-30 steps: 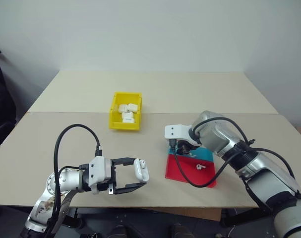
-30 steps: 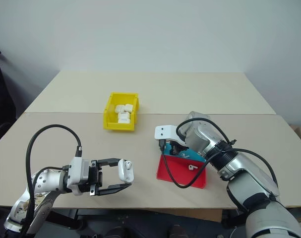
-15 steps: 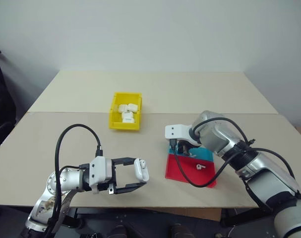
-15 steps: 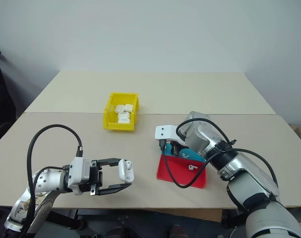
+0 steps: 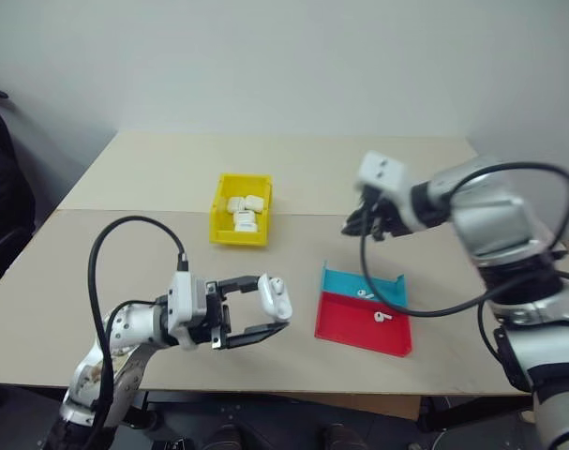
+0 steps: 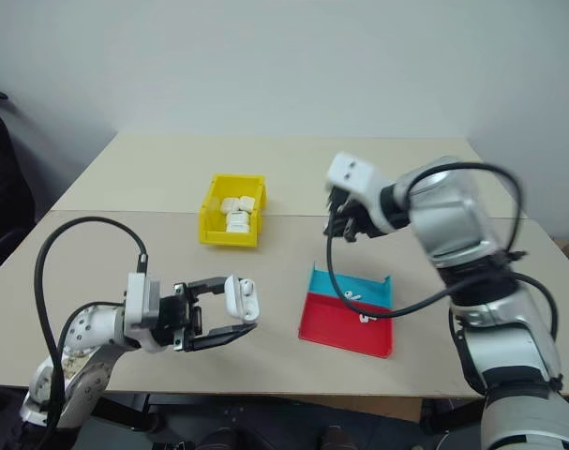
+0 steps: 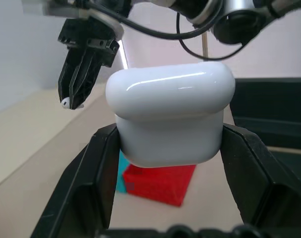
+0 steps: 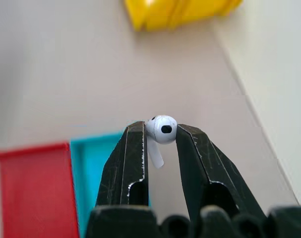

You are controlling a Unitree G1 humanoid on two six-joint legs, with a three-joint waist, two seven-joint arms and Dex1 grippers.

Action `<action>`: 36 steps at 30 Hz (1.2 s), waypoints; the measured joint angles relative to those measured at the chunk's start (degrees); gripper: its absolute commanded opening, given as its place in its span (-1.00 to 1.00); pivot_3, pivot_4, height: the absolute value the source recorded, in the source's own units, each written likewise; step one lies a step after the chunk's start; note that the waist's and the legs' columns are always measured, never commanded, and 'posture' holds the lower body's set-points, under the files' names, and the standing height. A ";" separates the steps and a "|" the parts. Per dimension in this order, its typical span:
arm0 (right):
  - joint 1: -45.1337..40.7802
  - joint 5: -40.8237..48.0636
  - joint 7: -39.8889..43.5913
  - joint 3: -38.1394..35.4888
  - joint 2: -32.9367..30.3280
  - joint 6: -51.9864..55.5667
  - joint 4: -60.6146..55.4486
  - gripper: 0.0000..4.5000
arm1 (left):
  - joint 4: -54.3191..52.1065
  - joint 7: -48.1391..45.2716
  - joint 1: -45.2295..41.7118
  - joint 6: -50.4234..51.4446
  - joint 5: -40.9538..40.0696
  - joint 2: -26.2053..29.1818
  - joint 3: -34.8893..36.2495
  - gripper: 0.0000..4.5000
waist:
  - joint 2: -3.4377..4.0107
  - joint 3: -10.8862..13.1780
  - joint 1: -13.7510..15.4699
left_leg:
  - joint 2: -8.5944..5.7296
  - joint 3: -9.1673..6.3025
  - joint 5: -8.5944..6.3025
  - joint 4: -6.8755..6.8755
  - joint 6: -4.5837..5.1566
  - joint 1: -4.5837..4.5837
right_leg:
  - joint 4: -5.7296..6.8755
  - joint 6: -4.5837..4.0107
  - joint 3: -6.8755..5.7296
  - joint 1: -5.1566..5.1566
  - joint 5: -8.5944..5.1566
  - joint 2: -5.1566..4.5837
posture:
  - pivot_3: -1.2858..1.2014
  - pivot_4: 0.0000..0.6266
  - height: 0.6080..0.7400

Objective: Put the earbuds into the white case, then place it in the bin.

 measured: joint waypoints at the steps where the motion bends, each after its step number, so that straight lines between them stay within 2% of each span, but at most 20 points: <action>1: 0.16 2.51 -0.02 -3.04 0.00 3.01 -2.19 -0.62 | -0.09 0.08 -1.15 0.46 -0.99 -0.38 -0.01 0.24 | 0.00 0.00 0.00 | 0.00 0.00 0.00 0.00 0.00 0.00 | 0.00 0.00 0.00 0.01 0.00 0.00 | 0.03 -0.52 1.00; 4: 0.42 10.63 -0.86 -12.85 0.21 12.72 -9.10 -0.62 | -0.16 -0.03 -4.70 2.21 -3.38 -1.70 -0.30 0.24 | 0.00 0.00 -0.18 | 0.00 -0.02 0.00 0.02 0.00 0.03 | 0.01 0.00 0.00 0.05 0.00 0.01 | 0.03 -0.52 1.00; 9: 0.08 23.94 -4.56 -28.85 5.21 29.22 -16.58 -0.62 | 1.49 -2.23 -10.75 3.63 -4.29 -3.32 -2.16 0.24 | 0.01 -0.01 -0.33 | 0.00 -0.08 0.00 0.04 0.01 0.16 | 0.04 -0.01 0.00 0.21 0.01 0.04 | 0.03 -0.52 1.00; 14: 3.83 40.87 -15.34 -38.32 8.56 30.83 -20.60 -0.62 | 5.11 -3.70 -16.14 4.31 -4.45 -5.53 -3.32 0.24 | 0.00 -0.01 -0.29 | -0.01 -0.21 -0.01 0.04 0.02 0.45 | -0.12 0.01 -0.12 0.67 -0.02 0.03 | 0.03 -0.52 1.00; 19: 9.51 61.03 -31.91 -45.26 16.70 30.94 -24.32 -0.62 | 6.92 -4.65 -18.66 4.91 -4.45 -7.30 -4.73 0.24 | 0.02 -0.01 -0.53 | -0.01 -0.31 0.00 0.02 0.02 0.43 | -0.08 0.01 -0.14 0.65 -0.01 0.07 | 0.03 -0.52 1.00; 22: 13.84 72.32 -40.57 -46.04 16.76 30.48 -26.51 -0.62 | 7.76 -5.13 -19.23 5.65 -4.45 -7.28 -4.75 0.24 | 0.01 -0.01 -0.47 | -0.01 -0.33 0.00 0.02 0.03 0.41 | -0.14 0.02 -0.16 0.69 -0.02 0.05 | 0.03 -0.52 1.00; 24: 17.67 81.21 -47.29 -43.86 15.02 27.50 -25.92 -0.62 | 8.13 -5.30 -19.60 6.03 -4.43 -7.29 -4.77 0.24 | 0.01 -0.01 -0.47 | -0.05 -0.33 0.00 0.03 0.02 0.40 | -0.13 0.02 -0.15 0.69 -0.02 0.01 | 0.03 -0.52 1.00; 27: 22.24 93.61 -54.33 -38.96 7.58 20.02 -25.57 -0.62 | 8.70 -5.38 -20.54 6.07 -3.91 -7.48 -4.80 0.24 | 0.01 -0.01 -0.38 | -0.07 -0.36 0.00 0.03 0.03 0.40 | -0.16 0.03 -0.16 0.72 -0.03 0.01 | 0.03 -0.52 1.00; 29: 24.04 98.91 -56.92 -36.30 3.70 15.67 -25.69 -0.62 | 8.85 -5.31 -20.73 6.08 -3.72 -7.73 -4.80 0.24 | 0.00 -0.01 -0.47 | -0.07 -0.37 -0.01 0.03 0.04 0.40 | -0.19 0.04 -0.16 0.75 -0.04 0.01 | 0.03 -0.52 1.00; 33: 26.79 104.01 -59.83 -31.15 -1.77 8.73 -25.88 -0.62 | 8.87 -5.21 -20.76 6.13 -3.71 -8.06 -4.81 0.24 | 0.00 -0.01 -0.91 | -0.07 -0.42 -0.01 0.03 0.06 0.41 | -0.17 0.11 -0.16 0.73 -0.09 0.05 | 0.03 -0.52 1.00; 36: 27.00 103.89 -59.87 -28.67 -3.32 4.63 -26.23 -0.62 | 8.84 -5.11 -20.73 6.14 -3.69 -8.07 -4.81 0.24 | 0.00 -0.01 -0.85 | -0.07 -0.44 -0.01 0.03 0.06 0.41 | -0.18 0.27 -0.16 0.74 -0.18 0.05 | 0.03 -0.52 1.00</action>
